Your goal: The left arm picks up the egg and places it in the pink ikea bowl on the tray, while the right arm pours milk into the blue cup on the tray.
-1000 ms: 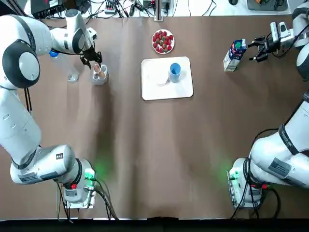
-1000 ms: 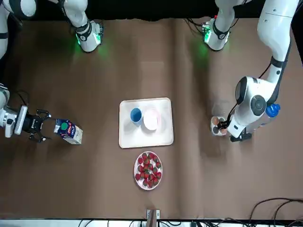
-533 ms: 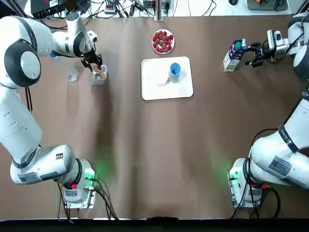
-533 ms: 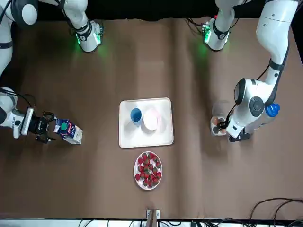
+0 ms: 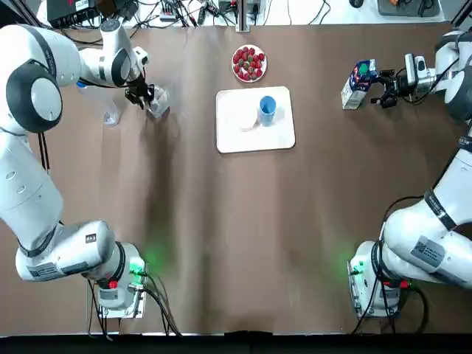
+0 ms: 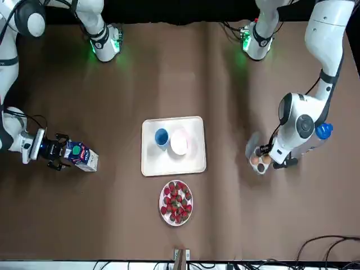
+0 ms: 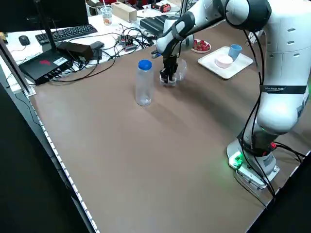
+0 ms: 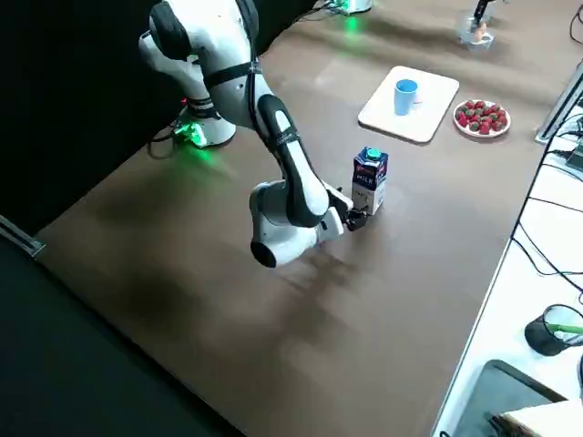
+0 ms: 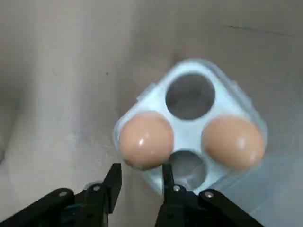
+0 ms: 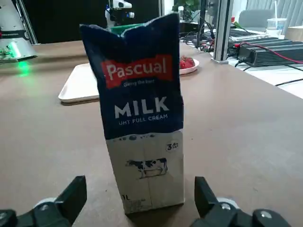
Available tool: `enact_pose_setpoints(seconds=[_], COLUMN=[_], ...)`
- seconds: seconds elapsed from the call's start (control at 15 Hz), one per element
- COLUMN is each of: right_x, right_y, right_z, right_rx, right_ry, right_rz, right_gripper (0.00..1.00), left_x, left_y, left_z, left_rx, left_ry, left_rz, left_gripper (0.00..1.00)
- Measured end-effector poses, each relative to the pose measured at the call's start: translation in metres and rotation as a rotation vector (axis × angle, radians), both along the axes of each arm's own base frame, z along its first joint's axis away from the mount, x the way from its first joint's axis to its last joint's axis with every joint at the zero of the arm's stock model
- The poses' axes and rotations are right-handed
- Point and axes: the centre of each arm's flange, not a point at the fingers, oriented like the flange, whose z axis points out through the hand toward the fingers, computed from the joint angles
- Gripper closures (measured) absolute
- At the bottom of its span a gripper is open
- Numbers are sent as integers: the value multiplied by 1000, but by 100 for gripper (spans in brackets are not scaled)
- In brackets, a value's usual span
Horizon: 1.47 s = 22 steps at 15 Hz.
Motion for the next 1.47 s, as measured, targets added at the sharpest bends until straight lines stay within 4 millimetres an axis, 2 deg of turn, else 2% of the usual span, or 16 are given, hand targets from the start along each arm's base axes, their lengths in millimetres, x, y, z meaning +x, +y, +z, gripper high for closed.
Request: enact_pose_setpoints(seconds=[0.13, 0.27, 0.47, 0.8, 1.47], right_x=[0, -1, 1, 7, 12], right_y=[4, 8, 15, 29, 31], right_z=[-5, -11, -13, -11, -8], right_rx=[6, 14, 25, 45, 68], right_ry=[-11, -15, -20, -34, -52], right_rz=[12, 21, 33, 54, 23], right_gripper=[0, 0, 1, 3, 3], left_x=[0, 0, 1, 8, 13], left_y=[0, 0, 0, -3, -1], left_z=[0, 0, 1, 9, 13], left_rx=[0, 0, 0, -2, 10], left_ry=[-1, -1, -4, -24, -38], left_rz=[5, 5, 5, 2, -11], left_gripper=[64, 65, 59, 56, 54])
